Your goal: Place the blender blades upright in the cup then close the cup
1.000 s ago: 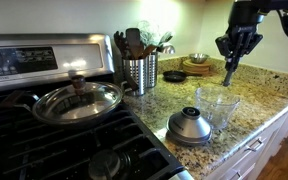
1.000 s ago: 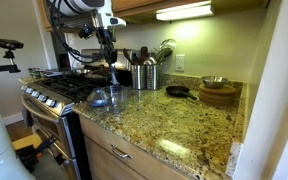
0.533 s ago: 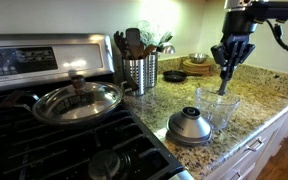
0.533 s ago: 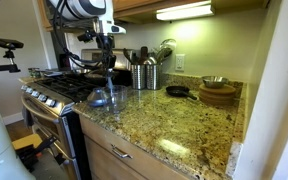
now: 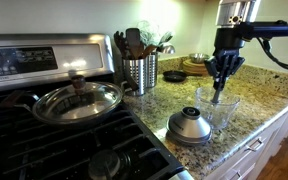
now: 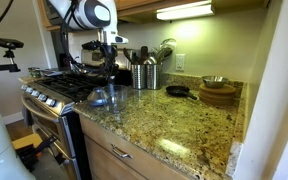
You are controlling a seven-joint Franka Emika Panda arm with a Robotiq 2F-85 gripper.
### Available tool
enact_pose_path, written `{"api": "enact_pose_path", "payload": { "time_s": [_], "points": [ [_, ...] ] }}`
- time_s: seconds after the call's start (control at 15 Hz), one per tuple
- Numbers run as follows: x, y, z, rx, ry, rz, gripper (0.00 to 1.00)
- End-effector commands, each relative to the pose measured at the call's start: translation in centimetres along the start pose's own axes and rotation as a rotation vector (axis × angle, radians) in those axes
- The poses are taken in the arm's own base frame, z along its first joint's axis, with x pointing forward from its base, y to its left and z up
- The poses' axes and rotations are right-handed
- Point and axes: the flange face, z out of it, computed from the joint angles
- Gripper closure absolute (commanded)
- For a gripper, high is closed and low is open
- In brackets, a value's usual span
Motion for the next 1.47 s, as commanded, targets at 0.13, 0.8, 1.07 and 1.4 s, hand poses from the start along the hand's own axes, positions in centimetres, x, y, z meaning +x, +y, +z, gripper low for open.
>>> {"api": "enact_pose_path", "payload": {
  "time_s": [0.13,0.8,1.07,1.4],
  "points": [
    [0.4,0.3,1.5,0.012,-0.017,-0.003,0.92],
    [1.5,1.0,3.9,0.009,-0.025,0.007,0.91],
    [1.9,1.6,5.0,0.004,-0.039,0.008,0.92],
    [2.1,1.9,5.4,0.042,0.000,-0.024,0.92]
  ]
}}
